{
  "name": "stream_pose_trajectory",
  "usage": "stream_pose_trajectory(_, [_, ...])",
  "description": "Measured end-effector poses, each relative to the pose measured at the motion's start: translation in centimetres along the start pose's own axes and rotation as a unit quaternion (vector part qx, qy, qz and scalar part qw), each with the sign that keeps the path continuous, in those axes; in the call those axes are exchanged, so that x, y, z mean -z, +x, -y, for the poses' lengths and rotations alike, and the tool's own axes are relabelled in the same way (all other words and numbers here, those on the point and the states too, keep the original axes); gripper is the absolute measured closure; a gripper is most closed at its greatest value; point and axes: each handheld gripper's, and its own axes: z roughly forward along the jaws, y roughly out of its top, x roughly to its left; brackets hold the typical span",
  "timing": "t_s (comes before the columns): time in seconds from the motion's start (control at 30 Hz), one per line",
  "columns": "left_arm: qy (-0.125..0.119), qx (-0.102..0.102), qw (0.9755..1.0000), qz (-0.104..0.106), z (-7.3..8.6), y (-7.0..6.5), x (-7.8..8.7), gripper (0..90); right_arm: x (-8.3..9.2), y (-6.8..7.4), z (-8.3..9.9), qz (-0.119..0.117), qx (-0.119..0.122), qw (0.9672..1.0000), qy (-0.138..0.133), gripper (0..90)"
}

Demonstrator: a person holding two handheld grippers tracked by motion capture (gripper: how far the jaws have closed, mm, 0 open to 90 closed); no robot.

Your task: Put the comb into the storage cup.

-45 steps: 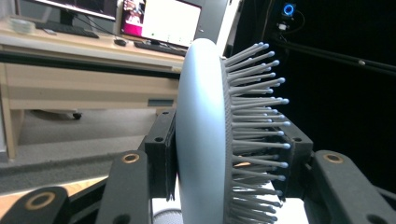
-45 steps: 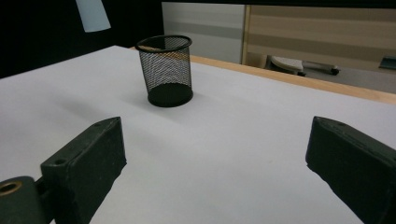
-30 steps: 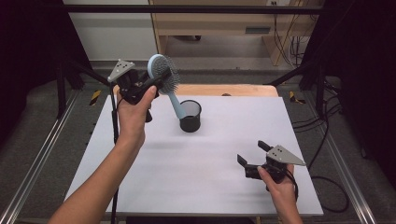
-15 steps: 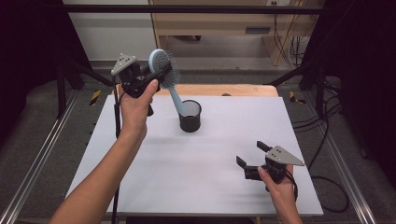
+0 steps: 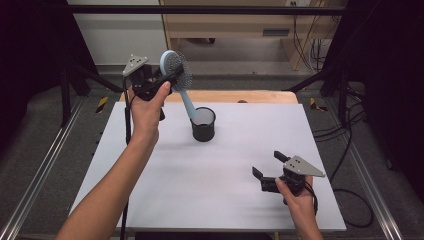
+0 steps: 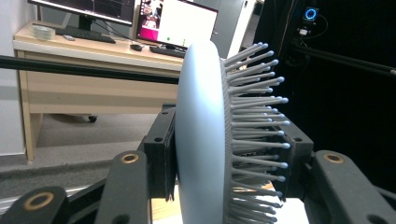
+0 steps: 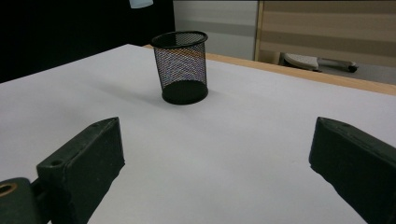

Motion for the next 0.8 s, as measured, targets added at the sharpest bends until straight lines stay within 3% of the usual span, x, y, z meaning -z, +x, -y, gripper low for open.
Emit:
stream_pose_trajectory(0.43, [0.006, -0.001, 1.0, -0.002, 0.5, 0.2, -1.1, 50.5, -0.2, 0.0, 0.1, -0.005, 0.005, 1.0, 0.005, 3.5])
stream_pose_trajectory(0.8, [0.018, 0.002, 0.9998, 0.001, 2.5, -0.2, -3.9, 50.5, -0.2, 0.0, 0.2, -0.006, 0.005, 0.9999, 0.006, 3.5])
